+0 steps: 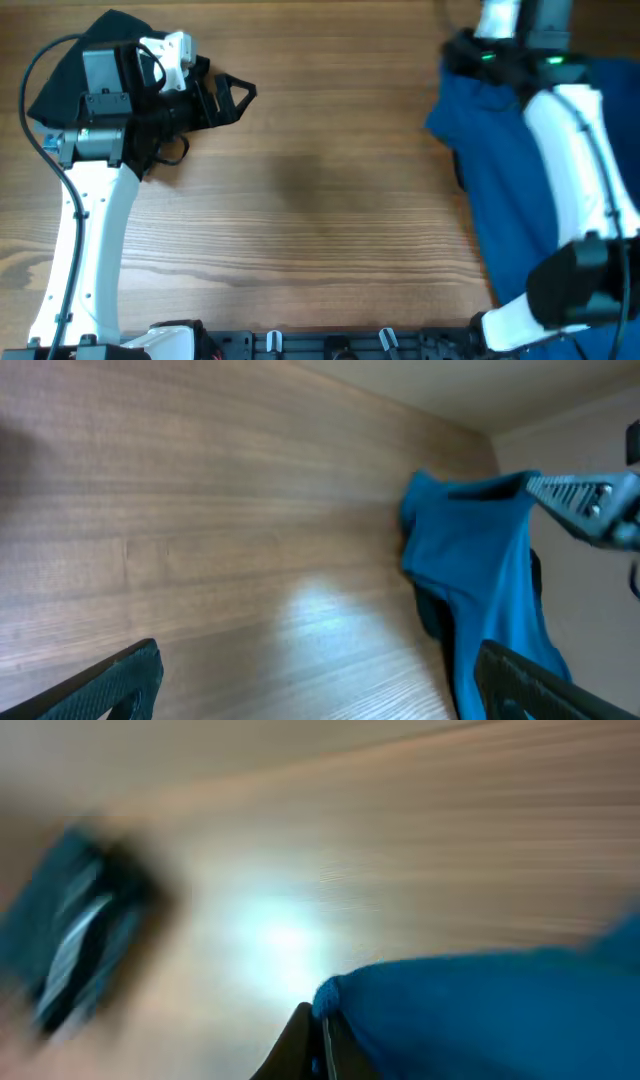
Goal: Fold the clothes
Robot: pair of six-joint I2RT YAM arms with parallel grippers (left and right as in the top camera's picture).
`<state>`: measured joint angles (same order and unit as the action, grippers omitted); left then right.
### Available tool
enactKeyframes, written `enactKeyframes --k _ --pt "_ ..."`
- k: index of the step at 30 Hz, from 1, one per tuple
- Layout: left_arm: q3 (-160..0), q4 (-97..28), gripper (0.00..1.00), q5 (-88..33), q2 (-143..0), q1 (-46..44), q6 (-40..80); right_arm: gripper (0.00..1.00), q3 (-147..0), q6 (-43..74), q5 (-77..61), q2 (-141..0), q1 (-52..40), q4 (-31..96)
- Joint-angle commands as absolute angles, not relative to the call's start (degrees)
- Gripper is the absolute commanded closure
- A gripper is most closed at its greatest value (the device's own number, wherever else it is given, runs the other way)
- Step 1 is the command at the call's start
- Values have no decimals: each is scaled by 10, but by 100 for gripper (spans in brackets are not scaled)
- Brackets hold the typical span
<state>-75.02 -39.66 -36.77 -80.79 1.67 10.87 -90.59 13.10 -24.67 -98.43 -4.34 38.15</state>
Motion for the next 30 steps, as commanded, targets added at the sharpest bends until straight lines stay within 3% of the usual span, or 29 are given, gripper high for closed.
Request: enactKeyframes --k 1,2,6,10,14,16,18,20,21,23,25,28,30 --pt "-789 -359 0 -372 -773 34 107 95 -908 56 -358 -979 -287 410" --pt "-793 -346 0 -370 -767 45 108 71 -908 23 -344 -986 -369 439" --pt "-804 -312 0 -381 -758 68 128 40 -922 40 -104 -956 -479 502" --pt "-804 -327 0 -376 -779 20 124 30 -937 116 -54 -869 -385 533" --pt "-804 -416 0 -211 -851 -77 77 29 -937 171 -58 -813 -226 578" --pt "-804 -452 0 -198 -891 -110 77 29 -937 195 -60 -813 -169 608" --pt "-804 -458 26 -196 -925 -127 78 28 -937 199 -68 -815 -118 633" --pt "-803 -453 25 -173 -966 -138 58 28 -936 199 -73 -818 -93 636" --pt "-802 -450 36 -141 -997 -141 49 28 -936 199 -73 -820 -86 635" --pt "-802 -436 77 -162 -1070 -142 51 28 -936 201 -73 -822 -84 637" --pt "-802 -400 96 -186 -1133 -146 51 28 -936 202 -72 -823 -84 634" --pt "-802 -345 96 -186 -1219 -153 51 28 -935 216 -72 -839 -84 637" --pt "-802 -333 96 -125 -1247 -146 63 28 -933 227 -66 -854 -84 638"
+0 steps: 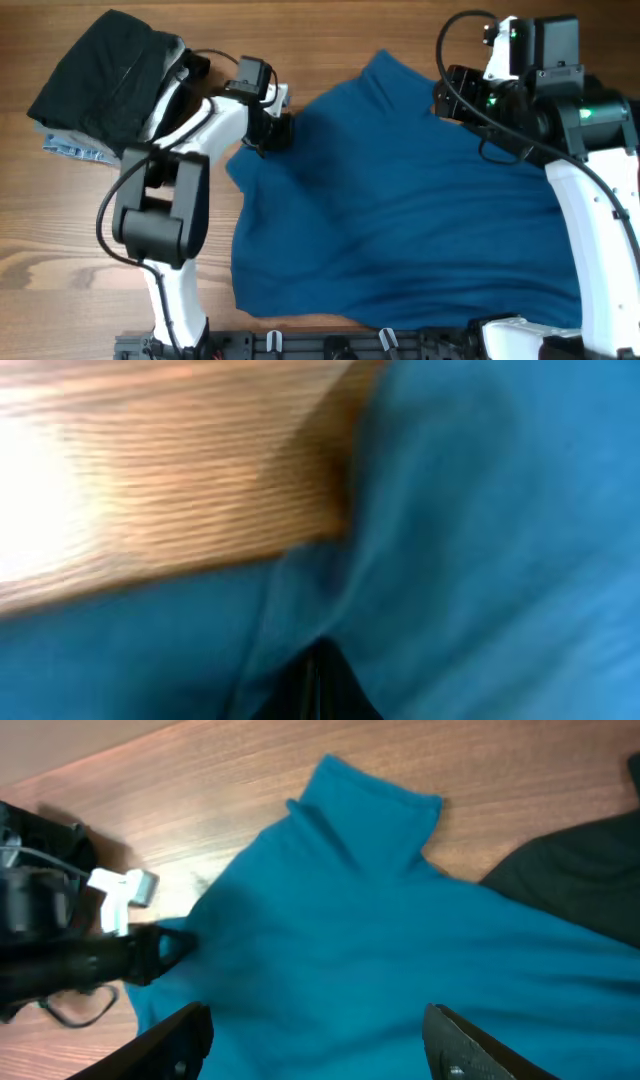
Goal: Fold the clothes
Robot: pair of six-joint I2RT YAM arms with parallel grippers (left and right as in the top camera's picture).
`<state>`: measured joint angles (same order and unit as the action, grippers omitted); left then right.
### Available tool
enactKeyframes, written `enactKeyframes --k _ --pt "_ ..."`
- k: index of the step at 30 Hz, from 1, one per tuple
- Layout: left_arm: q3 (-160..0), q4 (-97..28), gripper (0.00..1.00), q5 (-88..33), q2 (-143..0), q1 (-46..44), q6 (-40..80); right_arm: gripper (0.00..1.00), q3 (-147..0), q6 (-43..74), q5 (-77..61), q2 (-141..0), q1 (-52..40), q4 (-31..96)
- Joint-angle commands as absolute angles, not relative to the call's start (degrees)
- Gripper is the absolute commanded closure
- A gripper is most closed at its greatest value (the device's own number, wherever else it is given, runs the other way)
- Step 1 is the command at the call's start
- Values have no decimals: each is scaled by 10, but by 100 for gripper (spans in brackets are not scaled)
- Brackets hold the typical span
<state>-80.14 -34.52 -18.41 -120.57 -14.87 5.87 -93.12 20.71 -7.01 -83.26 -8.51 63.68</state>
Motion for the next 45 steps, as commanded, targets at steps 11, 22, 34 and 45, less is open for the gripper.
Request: enactKeyframes --k 11,22,34,45 --pt "-849 -337 96 -136 -1254 104 195 43 -933 263 3 -1030 51 642" --pt "-855 -428 81 -148 -1153 -27 159 96 -933 105 -173 -1305 103 495" --pt "-855 -489 52 -148 -1142 -63 152 96 -1038 239 12 -1313 484 561" --pt "-855 -453 53 -165 -1142 -128 92 66 -1089 152 -150 -1131 430 744"
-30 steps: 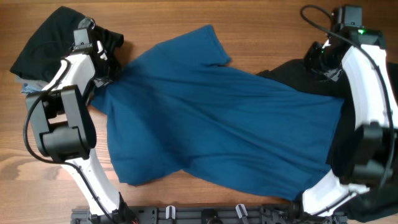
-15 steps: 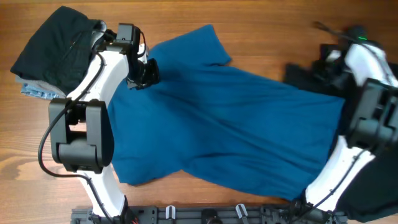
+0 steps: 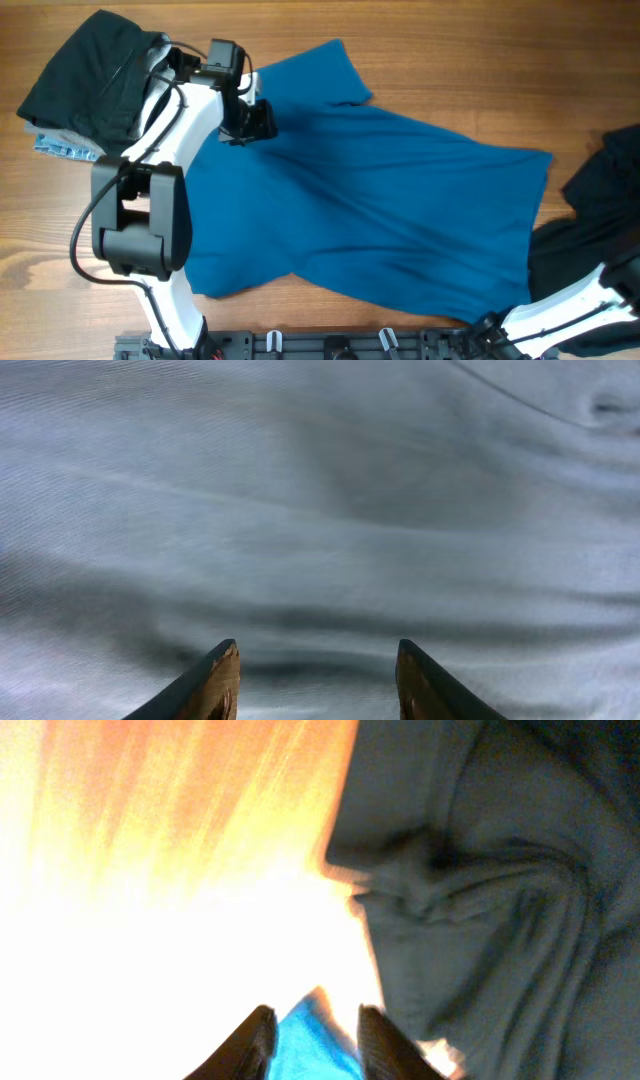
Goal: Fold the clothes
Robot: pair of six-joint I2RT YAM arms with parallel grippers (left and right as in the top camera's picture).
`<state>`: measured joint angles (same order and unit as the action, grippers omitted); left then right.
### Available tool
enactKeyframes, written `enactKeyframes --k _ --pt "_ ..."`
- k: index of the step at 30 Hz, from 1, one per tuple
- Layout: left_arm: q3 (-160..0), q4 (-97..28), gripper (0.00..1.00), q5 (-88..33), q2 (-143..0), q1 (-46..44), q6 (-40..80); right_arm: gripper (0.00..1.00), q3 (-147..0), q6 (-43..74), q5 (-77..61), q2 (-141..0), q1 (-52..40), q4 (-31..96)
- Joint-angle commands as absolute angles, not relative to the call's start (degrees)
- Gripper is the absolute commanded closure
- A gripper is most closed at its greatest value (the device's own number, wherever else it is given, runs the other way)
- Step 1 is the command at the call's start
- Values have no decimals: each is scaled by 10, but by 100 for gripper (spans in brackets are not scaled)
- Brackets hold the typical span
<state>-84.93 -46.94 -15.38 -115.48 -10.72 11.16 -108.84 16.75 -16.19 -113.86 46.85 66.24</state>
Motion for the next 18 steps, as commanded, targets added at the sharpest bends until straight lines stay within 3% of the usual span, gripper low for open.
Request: enactKeyframes --k 1,5,7,8,10,12,18 --pt "-855 -447 53 -165 -1142 -131 92 66 -1080 152 -121 -1131 415 778" --pt "-855 -431 53 -165 -1142 -137 92 66 -987 151 -51 -1131 386 835" --pt "-855 -428 53 -165 -1142 -137 92 55 -904 186 16 -1131 396 772" --pt "-855 -428 52 -165 -1142 -137 92 56 -859 196 -6 -1131 408 750" --pt "-855 -429 51 -165 -1142 -137 92 66 -799 195 -30 -1131 424 726" --pt "-855 -428 49 -165 -1142 -137 92 91 -747 197 -16 -1131 440 694" --pt "-855 -430 48 -165 -1142 -137 92 96 -628 261 76 -1131 508 528"
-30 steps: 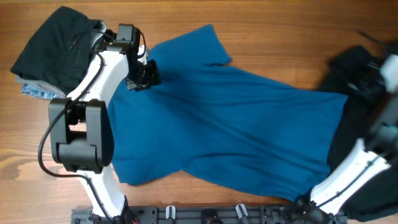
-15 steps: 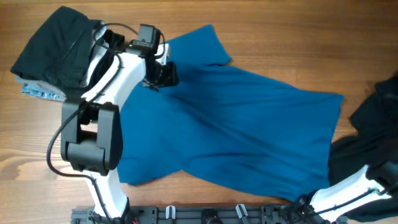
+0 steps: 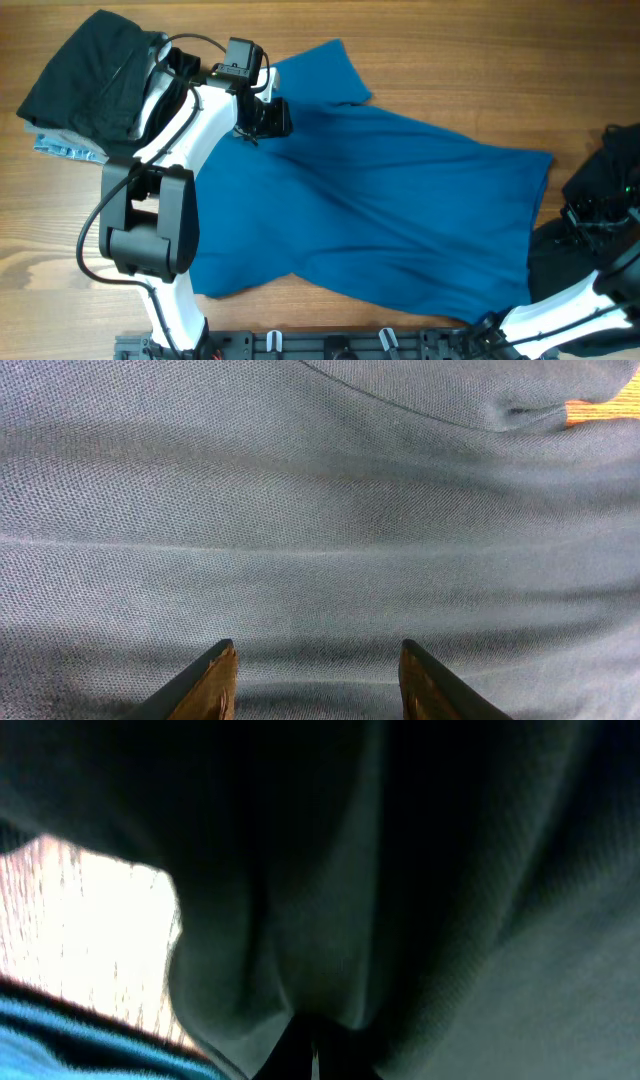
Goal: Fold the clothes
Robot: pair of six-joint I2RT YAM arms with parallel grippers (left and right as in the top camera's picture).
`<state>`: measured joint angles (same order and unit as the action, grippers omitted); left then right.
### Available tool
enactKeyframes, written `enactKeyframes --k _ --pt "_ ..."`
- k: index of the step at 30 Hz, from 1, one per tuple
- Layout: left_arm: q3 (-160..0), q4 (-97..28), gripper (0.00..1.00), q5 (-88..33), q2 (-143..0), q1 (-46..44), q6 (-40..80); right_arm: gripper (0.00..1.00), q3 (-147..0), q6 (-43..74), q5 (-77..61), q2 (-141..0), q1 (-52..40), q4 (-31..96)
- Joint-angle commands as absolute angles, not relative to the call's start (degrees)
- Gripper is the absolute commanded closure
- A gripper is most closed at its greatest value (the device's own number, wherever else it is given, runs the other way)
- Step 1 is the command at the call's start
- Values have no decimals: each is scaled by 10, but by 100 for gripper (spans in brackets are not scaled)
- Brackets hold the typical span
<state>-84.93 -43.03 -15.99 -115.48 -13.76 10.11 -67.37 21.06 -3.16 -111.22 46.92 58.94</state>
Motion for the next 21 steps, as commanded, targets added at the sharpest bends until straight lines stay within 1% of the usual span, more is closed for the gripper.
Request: enactKeyframes --k 1,3,4,6,9,11,12,14,15,16,18,20,21 --pt "-855 -431 47 -165 -1142 -137 92 96 -630 271 118 -1131 533 512" --pt "-855 -431 46 -165 -1142 -137 92 96 -669 277 134 -1131 582 521" --pt "-855 -431 45 -165 -1142 -137 92 96 -712 292 109 -1130 614 541" --pt "-855 -431 43 -165 -1142 -137 92 96 -793 275 13 -1128 651 559" --pt "-855 -429 41 -165 -1142 -137 92 95 -887 212 -72 -1119 656 586" --pt "-855 -420 42 -165 -1142 -142 92 73 -938 133 -193 -1096 642 617" --pt "-855 -413 44 -165 -1142 -147 92 69 -943 116 -241 -1077 633 627" --pt "-855 -376 53 -165 -1143 -165 92 66 -943 91 -318 -1032 604 641" --pt "-855 -350 58 -165 -1145 -173 92 66 -943 81 -326 -1016 586 648" --pt "-855 -313 67 -164 -1149 -184 92 66 -943 74 -325 -995 556 660" --pt "-855 -254 76 -165 -1162 -195 94 66 -943 74 -324 -978 509 683" --pt "-855 -203 78 -165 -1187 -198 97 66 -942 74 -324 -974 464 704" --pt "-855 -187 77 -165 -1206 -196 99 66 -940 74 -315 -974 424 717"
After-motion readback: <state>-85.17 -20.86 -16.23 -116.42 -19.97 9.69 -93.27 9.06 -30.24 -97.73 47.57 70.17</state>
